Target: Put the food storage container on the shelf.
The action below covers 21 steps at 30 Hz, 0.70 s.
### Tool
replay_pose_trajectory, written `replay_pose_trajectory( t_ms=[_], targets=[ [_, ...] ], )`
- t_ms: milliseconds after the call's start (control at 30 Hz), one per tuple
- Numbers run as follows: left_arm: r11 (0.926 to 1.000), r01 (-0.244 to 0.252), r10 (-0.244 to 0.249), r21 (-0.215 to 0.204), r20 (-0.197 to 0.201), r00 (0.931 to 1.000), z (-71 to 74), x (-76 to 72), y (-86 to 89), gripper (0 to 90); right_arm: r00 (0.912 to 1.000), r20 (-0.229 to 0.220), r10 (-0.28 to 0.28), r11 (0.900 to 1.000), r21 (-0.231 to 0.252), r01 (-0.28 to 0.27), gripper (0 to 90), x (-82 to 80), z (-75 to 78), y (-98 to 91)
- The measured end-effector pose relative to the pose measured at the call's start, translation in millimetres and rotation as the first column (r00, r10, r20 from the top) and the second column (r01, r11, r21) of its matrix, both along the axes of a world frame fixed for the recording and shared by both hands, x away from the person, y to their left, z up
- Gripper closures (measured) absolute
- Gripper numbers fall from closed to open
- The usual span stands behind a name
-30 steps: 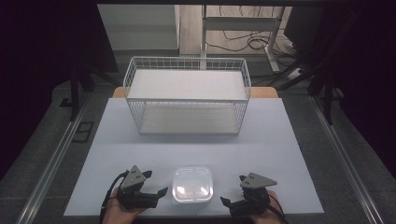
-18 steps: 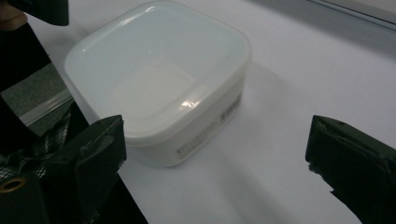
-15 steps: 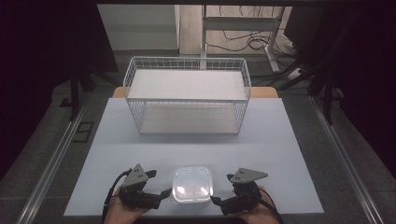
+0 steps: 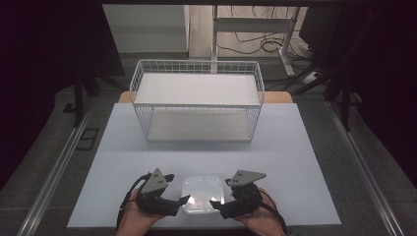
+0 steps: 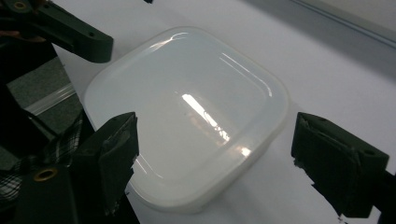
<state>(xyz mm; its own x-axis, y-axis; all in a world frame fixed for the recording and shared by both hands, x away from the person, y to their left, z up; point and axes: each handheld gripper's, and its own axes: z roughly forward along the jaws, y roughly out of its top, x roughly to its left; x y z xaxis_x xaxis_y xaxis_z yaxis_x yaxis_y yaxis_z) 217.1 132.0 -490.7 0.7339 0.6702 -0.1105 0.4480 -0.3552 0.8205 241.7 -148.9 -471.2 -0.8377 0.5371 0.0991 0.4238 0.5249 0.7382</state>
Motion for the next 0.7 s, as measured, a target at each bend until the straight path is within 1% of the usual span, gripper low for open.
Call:
replay_pose_trajectory(
  t_ms=[33, 67, 100, 133, 167, 200, 233, 267, 300, 333, 367, 400, 467, 533, 567, 600, 667, 700],
  targets=[
    [1.0000, -0.003, 0.003, -0.003, -0.007, 1.0000, -2.6, 0.2, -0.2, 14.9, 0.9999, -0.009, -0.011, 0.9999, -0.002, 0.011, 14.6, 0.9, -1.2, 0.8],
    [1.0000, 0.003, -0.003, -0.006, -0.028, 0.9996, -8.8, 0.7, -1.9, 13.7, 0.9991, -0.041, -0.012, 0.9997, 0.023, 0.013, 14.8, 2.4, -4.3, 0.3],
    [1.0000, 0.003, -0.003, -0.006, -0.028, 0.9996, -8.8, 0.7, -1.9, 13.4, 0.9991, -0.041, -0.012, 0.9997, 0.023, 0.013, 14.8, 2.4, -4.3, 0.3],
    [0.9999, 0.010, -0.010, -0.005, -0.038, 0.9992, -11.8, 0.5, -3.4, 13.4, 0.9978, -0.065, -0.012, 0.9994, 0.033, 0.014, 14.8, 3.1, -8.0, 0.5],
    [0.9997, 0.020, -0.021, -0.016, -0.043, 0.9989, -14.4, 0.1, -4.3, 13.4, 0.9978, -0.065, -0.012, 0.9994, 0.033, 0.014, 14.8, 3.1, -8.0, 0.5],
    [0.9990, 0.026, -0.027, -0.036, -0.049, 0.9984, -16.4, -0.8, -3.2, 13.7, 0.9975, -0.070, -0.008, 0.9994, 0.033, 0.010, 13.3, 2.6, -11.8, 2.0],
    [0.9990, 0.026, -0.027, -0.036, -0.049, 0.9984, -16.4, -0.8, -3.2, 13.7, 0.9975, -0.070, -0.008, 0.9994, 0.033, 0.010, 13.3, 2.6, -11.8, 2.0],
    [0.9976, 0.039, -0.043, -0.057, -0.076, 0.9962, -18.1, -0.3, -2.2, 13.7, 0.9971, -0.075, -0.013, 0.9997, 0.019, 0.015, 13.2, 3.2, -14.3, 1.6],
    [0.9976, 0.039, -0.043, -0.057, -0.076, 0.9962, -18.1, -0.3, -2.2, 13.7, 0.9971, -0.075, -0.013, 0.9997, 0.019, 0.015, 13.2, 3.2, -14.3, 1.6],
    [0.9957, 0.049, -0.057, -0.079, -0.097, 0.9936, -19.7, 0.3, -2.3, 13.7, 0.9942, -0.106, -0.017, 0.9989, 0.042, 0.022, 12.8, 6.1, -17.6, -0.5],
    [0.9930, 0.058, -0.070, -0.103, -0.117, 0.9906, -21.8, 0.8, -3.0, 13.7, 0.9942, -0.106, -0.017, 0.9989, 0.042, 0.022, 12.8, 6.1, -17.6, -0.5],
    [0.9901, 0.066, -0.084, -0.123, -0.139, 0.9868, -23.5, 1.5, -4.0, 13.7, 0.9912, -0.131, -0.024, 0.9984, 0.048, 0.031, 12.7, 7.7, -18.8, -1.3],
    [0.9870, 0.071, -0.096, -0.144, -0.169, 0.9810, -24.8, 3.0, -5.4, 13.4, 0.9843, -0.175, -0.018, 0.9971, 0.070, 0.031, 13.1, 11.6, -21.6, -2.7],
    [0.9874, 0.067, -0.093, -0.143, -0.181, 0.9790, -24.1, 2.1, -5.5, 16.5, 0.9744, -0.224, -0.019, 0.9951, 0.091, 0.040, 16.2, 12.6, -23.8, -4.7],
    [0.9879, 0.057, -0.087, -0.144, -0.210, 0.9738, -22.2, 0.1, -4.2, 18.4, 0.9740, -0.226, -0.023, 0.9955, 0.085, 0.043, 17.6, 11.3, -22.9, -5.1],
    [0.9879, 0.057, -0.087, -0.144, -0.210, 0.9738, -22.2, 0.1, -4.2, 22.0, 0.9741, -0.224, -0.028, 0.9957, 0.079, 0.047, 20.4, 9.5, -21.4, -5.6],
    [0.9851, 0.042, -0.081, -0.167, -0.236, 0.9684, -21.8, -3.1, 0.5, 31.1, 0.9725, -0.228, -0.046, 0.9952, 0.073, 0.064, 31.2, 6.1, -17.0, -9.7],
    [0.9826, 0.029, -0.074, -0.183, -0.241, 0.9677, -20.8, -7.9, 4.3, 35.9, 0.9735, -0.222, -0.055, 0.9946, 0.073, 0.073, 37.0, 4.1, -14.7, -12.4]
  ],
)
